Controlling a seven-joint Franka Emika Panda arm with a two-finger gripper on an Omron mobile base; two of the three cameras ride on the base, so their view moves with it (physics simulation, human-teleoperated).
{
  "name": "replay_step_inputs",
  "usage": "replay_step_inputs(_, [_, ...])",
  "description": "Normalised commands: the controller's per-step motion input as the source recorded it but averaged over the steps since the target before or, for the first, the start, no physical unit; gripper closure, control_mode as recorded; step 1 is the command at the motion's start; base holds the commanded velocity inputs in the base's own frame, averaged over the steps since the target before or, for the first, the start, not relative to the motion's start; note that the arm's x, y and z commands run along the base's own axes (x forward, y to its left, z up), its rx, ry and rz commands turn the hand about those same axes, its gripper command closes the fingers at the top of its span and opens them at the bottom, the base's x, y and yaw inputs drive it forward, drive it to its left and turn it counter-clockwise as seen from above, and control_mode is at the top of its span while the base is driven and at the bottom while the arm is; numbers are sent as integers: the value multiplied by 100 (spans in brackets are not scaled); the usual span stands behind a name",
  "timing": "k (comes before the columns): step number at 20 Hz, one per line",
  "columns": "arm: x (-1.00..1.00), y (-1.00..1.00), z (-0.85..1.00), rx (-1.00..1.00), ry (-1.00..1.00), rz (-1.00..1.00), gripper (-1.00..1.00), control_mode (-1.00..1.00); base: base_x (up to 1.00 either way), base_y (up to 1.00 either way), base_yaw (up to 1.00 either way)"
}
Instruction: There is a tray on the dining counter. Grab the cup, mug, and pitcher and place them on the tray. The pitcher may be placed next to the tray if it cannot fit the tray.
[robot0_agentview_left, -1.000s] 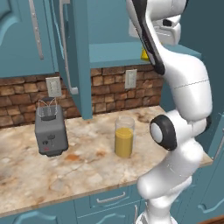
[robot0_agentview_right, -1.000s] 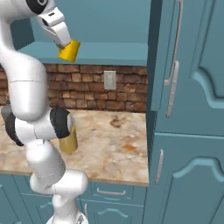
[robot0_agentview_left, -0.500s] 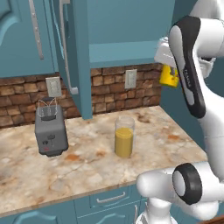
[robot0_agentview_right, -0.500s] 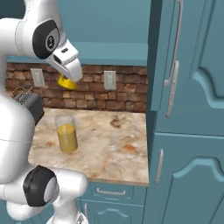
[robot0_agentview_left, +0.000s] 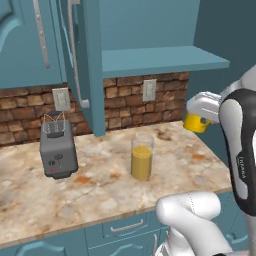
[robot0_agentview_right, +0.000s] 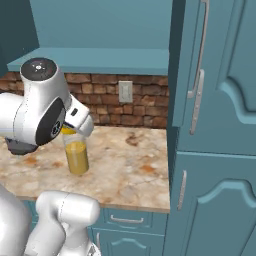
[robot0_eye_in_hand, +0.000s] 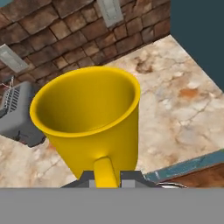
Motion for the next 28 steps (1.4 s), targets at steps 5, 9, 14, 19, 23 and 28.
replay_step_inputs(5, [-5,7,-30,0,-15,21,100,-100,0,0,0])
replay_step_inputs(9, [17,21,-6,0,-2,4,100,-100,0,0,0])
replay_step_inputs(14, [16,35,0,0,0,0,100,-100,0,0,0])
replay_step_inputs(19, [3,37,-5,0,0,0,100,-100,0,0,0])
replay_step_inputs(23, [-1,18,-3,0,-1,0,100,100,-13,14,0])
replay_step_inputs(28, [0,0,0,0,0,0,100,100,-90,33,0])
